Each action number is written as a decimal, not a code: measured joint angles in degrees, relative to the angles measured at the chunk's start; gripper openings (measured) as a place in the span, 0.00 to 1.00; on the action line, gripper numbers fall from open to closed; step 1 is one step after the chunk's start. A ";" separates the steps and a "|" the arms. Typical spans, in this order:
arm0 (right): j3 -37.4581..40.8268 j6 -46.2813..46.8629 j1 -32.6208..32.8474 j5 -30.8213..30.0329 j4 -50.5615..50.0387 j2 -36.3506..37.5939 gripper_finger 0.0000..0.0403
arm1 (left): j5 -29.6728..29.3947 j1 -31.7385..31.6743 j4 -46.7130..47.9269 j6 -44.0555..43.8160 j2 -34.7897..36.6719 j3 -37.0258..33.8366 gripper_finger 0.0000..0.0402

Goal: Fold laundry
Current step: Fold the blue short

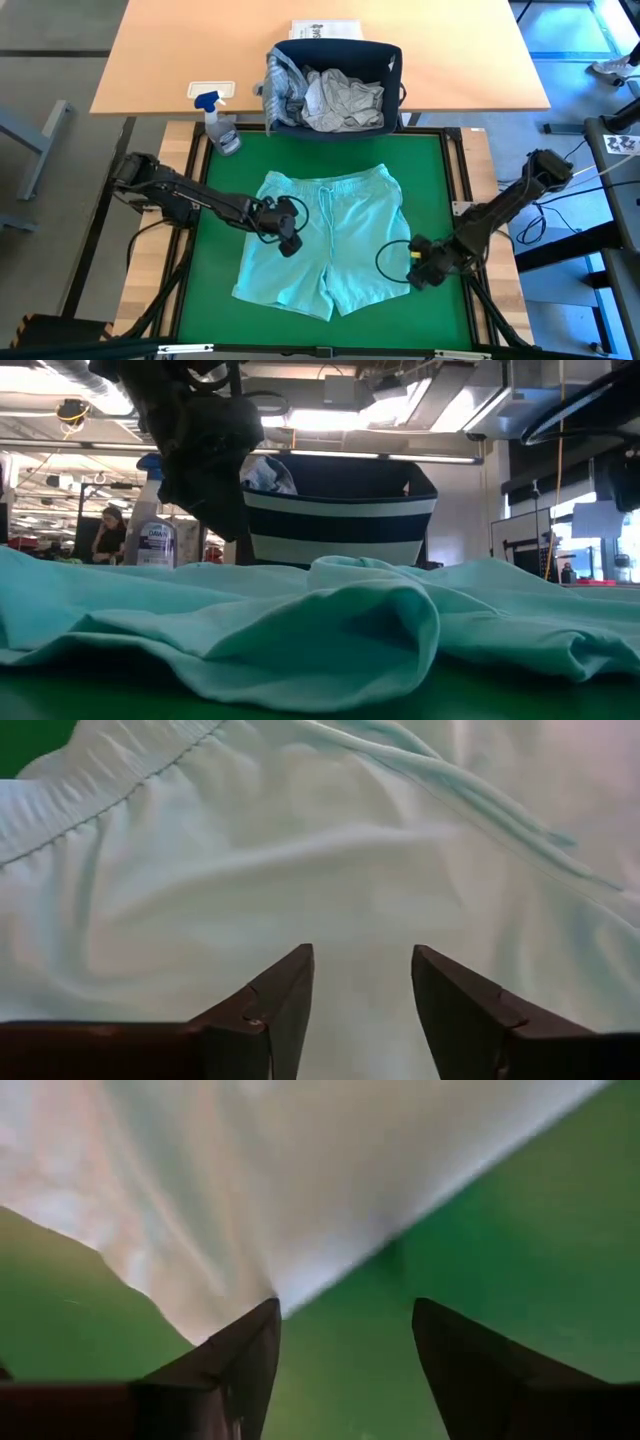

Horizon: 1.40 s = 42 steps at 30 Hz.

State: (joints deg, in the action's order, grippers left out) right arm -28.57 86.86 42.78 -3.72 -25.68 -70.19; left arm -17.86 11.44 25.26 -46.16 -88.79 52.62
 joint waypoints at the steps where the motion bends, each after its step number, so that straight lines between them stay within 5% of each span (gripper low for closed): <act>1: 1.31 -0.07 0.00 -0.26 3.29 -0.18 0.54 | 0.51 0.00 -0.70 0.05 0.01 0.00 0.41; 12: 3.01 -13.26 -3.19 -10.71 27.77 -0.05 0.46 | 5.64 0.84 -20.45 0.23 -0.06 0.26 0.38; 19: 2.99 -18.55 -9.76 -16.91 28.46 -0.19 0.46 | 5.41 1.03 -22.80 -0.14 -4.20 0.22 0.39; 24: 2.95 -21.24 -10.46 -3.75 28.84 0.45 0.46 | 7.34 1.07 -23.24 -1.10 -7.02 0.20 0.38; 30: 0.59 -17.79 -0.32 7.84 26.24 2.86 0.46 | 7.71 1.22 -23.50 -1.47 -7.69 0.20 0.38; 37: 0.39 -7.52 10.20 2.22 11.32 1.94 0.46 | 6.36 1.16 -24.35 -1.36 -7.69 0.20 0.38; 42: 1.41 -4.62 12.30 -12.19 4.39 -0.43 0.46 | 5.22 1.06 -26.06 1.03 -7.69 0.20 0.38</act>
State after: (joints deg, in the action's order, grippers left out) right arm -27.16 82.24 55.08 -15.91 -21.29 -70.63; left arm -12.65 12.50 -0.79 -45.14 -96.49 52.82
